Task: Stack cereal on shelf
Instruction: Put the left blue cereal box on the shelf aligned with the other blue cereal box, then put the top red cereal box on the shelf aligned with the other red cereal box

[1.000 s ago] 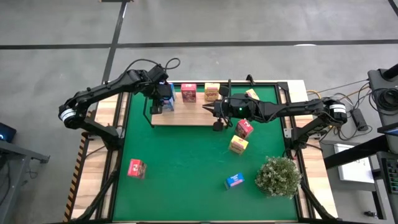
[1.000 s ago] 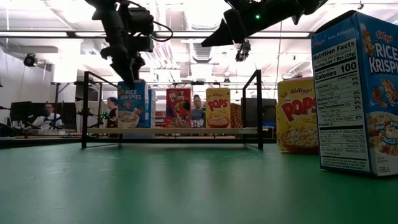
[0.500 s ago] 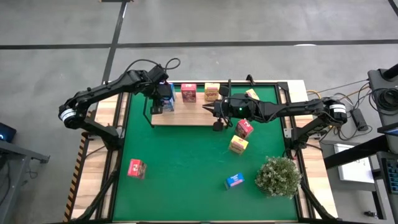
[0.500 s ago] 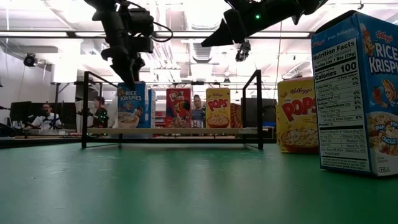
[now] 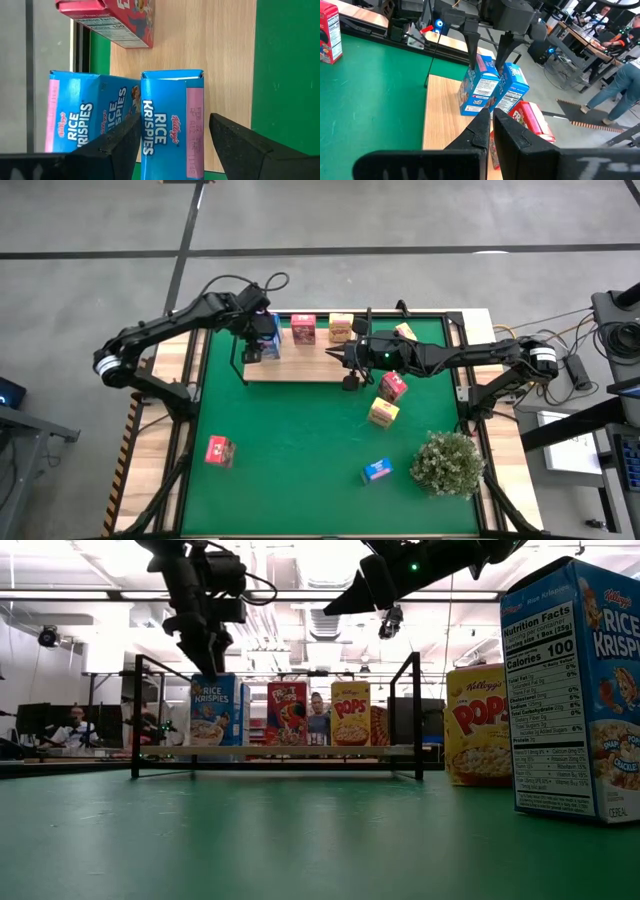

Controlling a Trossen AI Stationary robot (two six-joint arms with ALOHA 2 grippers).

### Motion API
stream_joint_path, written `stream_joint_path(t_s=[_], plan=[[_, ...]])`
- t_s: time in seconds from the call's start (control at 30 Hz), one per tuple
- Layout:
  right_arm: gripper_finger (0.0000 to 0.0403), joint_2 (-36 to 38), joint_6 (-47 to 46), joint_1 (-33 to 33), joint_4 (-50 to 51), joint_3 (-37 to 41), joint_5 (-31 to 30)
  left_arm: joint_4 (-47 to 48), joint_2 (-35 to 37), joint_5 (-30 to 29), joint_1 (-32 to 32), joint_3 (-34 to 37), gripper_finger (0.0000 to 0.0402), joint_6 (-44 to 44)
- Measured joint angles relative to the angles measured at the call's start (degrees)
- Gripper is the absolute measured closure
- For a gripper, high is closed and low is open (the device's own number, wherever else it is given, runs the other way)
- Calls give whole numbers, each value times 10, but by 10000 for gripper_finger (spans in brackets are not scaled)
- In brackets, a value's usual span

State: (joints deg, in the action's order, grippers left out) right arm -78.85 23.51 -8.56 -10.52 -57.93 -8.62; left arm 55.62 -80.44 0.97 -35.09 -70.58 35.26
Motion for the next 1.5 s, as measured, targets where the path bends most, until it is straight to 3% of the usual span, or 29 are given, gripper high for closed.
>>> stream_joint_path(t_s=[0.23,0.43,0.57,0.77,0.87,1.1,1.4,1.5], plan=[[390,0,-6,0,0,0,0,61,11,3,2,-47,184,-50],[390,0,-43,0,0,0,0,59,53,40,7,-65,184,-107],[390,0,-85,2,20,0,0,18,113,42,30,-27,184,-143],[390,1,-161,10,56,-2,0,-104,230,42,97,85,184,-208],[390,1,-202,17,108,-26,0,-157,278,30,124,139,184,-238],[390,-9,-311,31,278,-111,0,-279,353,-56,151,237,184,-283],[390,-34,-461,44,521,-207,3,-401,390,-60,151,317,184,-313],[390,-39,-520,48,593,-227,36,-416,391,-60,151,334,184,-314]])
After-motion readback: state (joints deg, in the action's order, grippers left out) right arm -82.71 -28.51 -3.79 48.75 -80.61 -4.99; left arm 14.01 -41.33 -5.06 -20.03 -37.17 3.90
